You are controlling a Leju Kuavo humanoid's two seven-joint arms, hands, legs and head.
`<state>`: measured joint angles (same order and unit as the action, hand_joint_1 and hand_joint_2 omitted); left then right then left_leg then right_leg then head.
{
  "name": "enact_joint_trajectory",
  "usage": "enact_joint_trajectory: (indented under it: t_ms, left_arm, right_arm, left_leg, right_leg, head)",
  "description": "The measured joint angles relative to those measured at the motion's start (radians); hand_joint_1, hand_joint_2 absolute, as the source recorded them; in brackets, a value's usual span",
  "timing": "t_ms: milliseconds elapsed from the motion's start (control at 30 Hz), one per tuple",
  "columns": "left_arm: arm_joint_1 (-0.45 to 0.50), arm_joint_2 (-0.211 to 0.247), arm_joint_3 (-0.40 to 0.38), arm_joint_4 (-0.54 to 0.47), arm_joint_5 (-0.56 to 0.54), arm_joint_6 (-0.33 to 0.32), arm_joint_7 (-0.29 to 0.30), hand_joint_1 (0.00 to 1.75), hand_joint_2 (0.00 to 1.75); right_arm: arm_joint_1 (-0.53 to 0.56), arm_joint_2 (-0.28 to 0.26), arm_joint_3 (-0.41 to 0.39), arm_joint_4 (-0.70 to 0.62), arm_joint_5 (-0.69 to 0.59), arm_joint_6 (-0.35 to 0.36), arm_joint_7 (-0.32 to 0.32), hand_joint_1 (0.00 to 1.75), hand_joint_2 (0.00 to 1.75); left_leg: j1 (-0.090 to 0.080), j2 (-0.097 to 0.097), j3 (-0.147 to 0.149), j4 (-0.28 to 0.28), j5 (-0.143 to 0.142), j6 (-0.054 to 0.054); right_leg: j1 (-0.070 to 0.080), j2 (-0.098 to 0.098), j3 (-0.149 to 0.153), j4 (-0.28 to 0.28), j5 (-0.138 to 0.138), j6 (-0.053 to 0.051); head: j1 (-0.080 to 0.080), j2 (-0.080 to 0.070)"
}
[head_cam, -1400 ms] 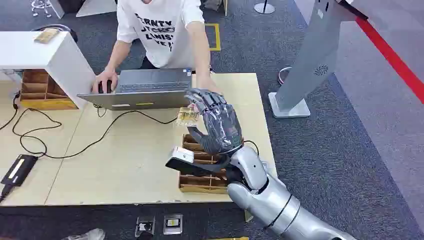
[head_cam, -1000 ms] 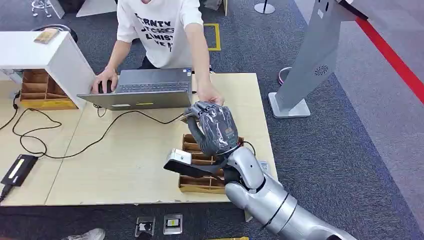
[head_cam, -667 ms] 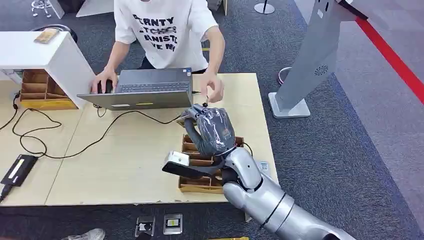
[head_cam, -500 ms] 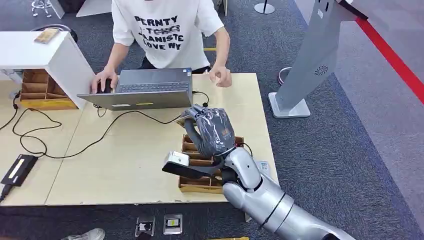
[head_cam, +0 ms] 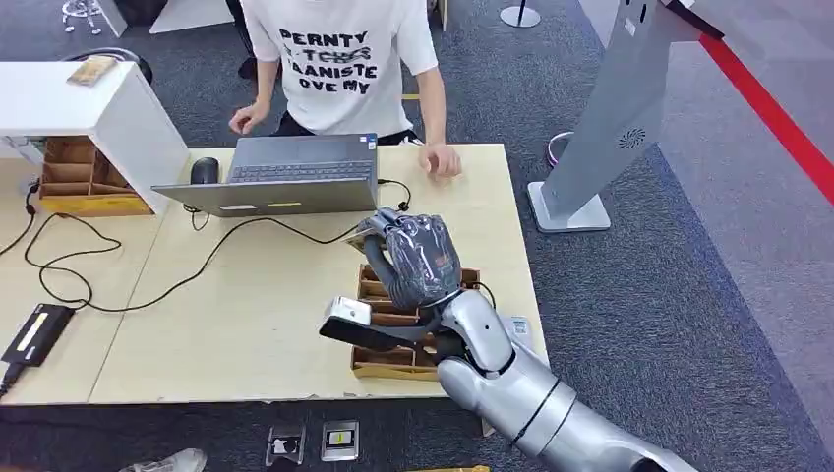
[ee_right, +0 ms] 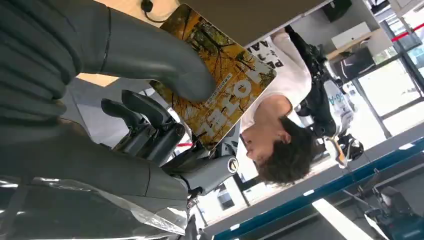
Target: Pass the card to the sensor for recognition and then transmit it.
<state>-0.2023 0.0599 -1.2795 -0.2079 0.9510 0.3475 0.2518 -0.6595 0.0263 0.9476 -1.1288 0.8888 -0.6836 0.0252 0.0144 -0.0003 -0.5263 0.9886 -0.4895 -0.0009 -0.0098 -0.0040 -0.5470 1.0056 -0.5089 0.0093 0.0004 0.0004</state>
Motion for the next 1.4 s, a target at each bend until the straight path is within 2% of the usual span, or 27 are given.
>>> enact_joint_trajectory:
  t_ms: [500,533,600,667,733,767,900,1400]
  left_arm:
    - [0.001,0.000,0.000,0.000,0.000,0.000,0.000,0.00,0.00]
    - [0.001,0.000,0.000,0.000,0.000,0.000,-0.001,0.00,0.00]
    - [0.006,0.000,0.000,0.000,0.000,-0.003,-0.011,0.00,0.00]
    - [0.018,0.000,0.000,0.000,0.000,-0.005,-0.015,0.00,0.00]
    - [0.033,0.001,0.000,0.000,0.000,-0.006,-0.016,0.00,0.00]
    - [0.035,0.003,0.000,0.001,0.001,-0.006,-0.016,0.00,0.00]
    - [0.029,0.004,0.000,0.001,0.000,-0.006,-0.018,0.00,0.00]
    - [0.032,0.004,0.000,0.002,0.010,-0.006,-0.022,0.00,0.00]
  right_arm:
    - [-0.003,0.005,0.000,0.015,0.000,-0.002,0.000,1.75,1.75]
    - [-0.001,0.005,-0.001,0.016,0.008,-0.001,0.022,1.75,1.75]
    - [0.067,-0.027,-0.046,-0.036,0.043,0.014,0.158,1.75,1.75]
    - [0.154,-0.082,-0.114,-0.152,0.043,0.040,0.248,1.75,1.75]
    - [0.169,-0.140,-0.157,-0.239,0.045,0.053,0.263,1.75,1.75]
    - [0.173,-0.150,-0.169,-0.269,0.049,0.058,0.266,1.75,1.75]
    - [0.249,-0.198,-0.225,-0.404,0.076,0.067,0.285,1.75,1.75]
    - [0.307,-0.273,-0.292,-0.568,0.091,0.100,0.324,1.75,1.75]
  left_leg:
    - [0.000,0.000,0.000,0.000,0.000,0.000]
    - [0.000,0.000,0.002,0.000,0.000,0.000]
    - [0.000,-0.001,0.004,0.001,0.000,0.000]
    - [-0.001,-0.005,0.001,0.001,0.000,0.000]
    - [-0.001,0.004,0.000,0.001,-0.001,0.000]
    - [-0.001,0.010,0.001,0.001,-0.002,0.001]
    - [-0.001,0.003,0.000,0.001,-0.001,0.001]
    - [-0.001,0.004,0.001,0.001,0.000,0.001]
  right_leg:
    - [0.000,0.000,0.000,0.000,0.000,0.000]
    - [0.000,0.001,-0.001,0.000,0.000,0.000]
    - [0.000,-0.002,0.002,-0.001,0.000,0.000]
    - [0.000,-0.006,0.002,-0.001,0.000,0.000]
    - [-0.001,0.003,-0.001,-0.001,0.001,0.000]
    - [-0.001,0.009,-0.003,-0.001,0.002,0.001]
    - [-0.001,0.003,-0.001,-0.002,0.002,0.001]
    - [-0.001,0.004,-0.001,-0.002,0.003,0.001]
  head:
    - [0.000,0.000]
    - [0.000,0.000]
    - [0.000,0.000]
    - [0.001,0.000]
    - [0.002,0.000]
    - [0.000,0.000]
    - [0.000,0.000]
    - [0.000,0.000]
